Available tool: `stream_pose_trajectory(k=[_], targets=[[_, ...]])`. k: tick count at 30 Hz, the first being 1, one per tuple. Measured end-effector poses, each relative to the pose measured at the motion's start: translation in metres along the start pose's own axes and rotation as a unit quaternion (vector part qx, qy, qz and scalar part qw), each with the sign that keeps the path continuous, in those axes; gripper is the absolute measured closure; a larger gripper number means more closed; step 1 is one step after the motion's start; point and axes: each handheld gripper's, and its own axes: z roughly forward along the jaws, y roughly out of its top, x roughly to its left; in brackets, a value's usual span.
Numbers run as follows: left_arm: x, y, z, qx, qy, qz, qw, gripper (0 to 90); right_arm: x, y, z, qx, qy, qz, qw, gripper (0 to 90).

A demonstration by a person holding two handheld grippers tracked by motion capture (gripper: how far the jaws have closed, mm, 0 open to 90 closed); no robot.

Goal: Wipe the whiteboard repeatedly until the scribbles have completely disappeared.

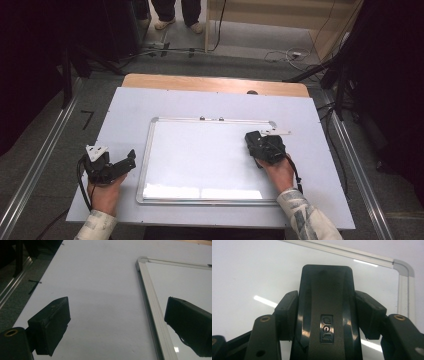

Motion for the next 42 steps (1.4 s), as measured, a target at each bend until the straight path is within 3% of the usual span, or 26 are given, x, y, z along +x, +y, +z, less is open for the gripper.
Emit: stream_pose_trajectory(k=[10,15,22,34,42], targets=[[0.005,-0.001,-0.004,-0.004,0.004,-0.007,1.0,6.6,-0.03,0.001,-0.001,0.006,-0.028,0.028,0.9992,38.4],[0.004,-0.001,-0.004,-0.003,0.004,-0.007,1.0,6.6,-0.031,-0.004,-0.006,0.008,-0.03,0.022,0.9993,38.4],[0.0,0.0,-0.002,-0.003,0.001,-0.003,1.0,6.6,-0.019,-0.015,-0.016,0.006,-0.014,0.007,0.9999,38.4],[-0.003,0.001,0.0,-0.003,-0.005,0.002,1.0,6.6,0.028,-0.034,-0.033,0.006,0.036,-0.046,0.9983,38.4],[-0.003,0.001,-0.001,-0.001,-0.003,0.002,1.0,6.6,0.028,-0.024,-0.023,0.004,0.038,-0.046,0.9982,38.4]])
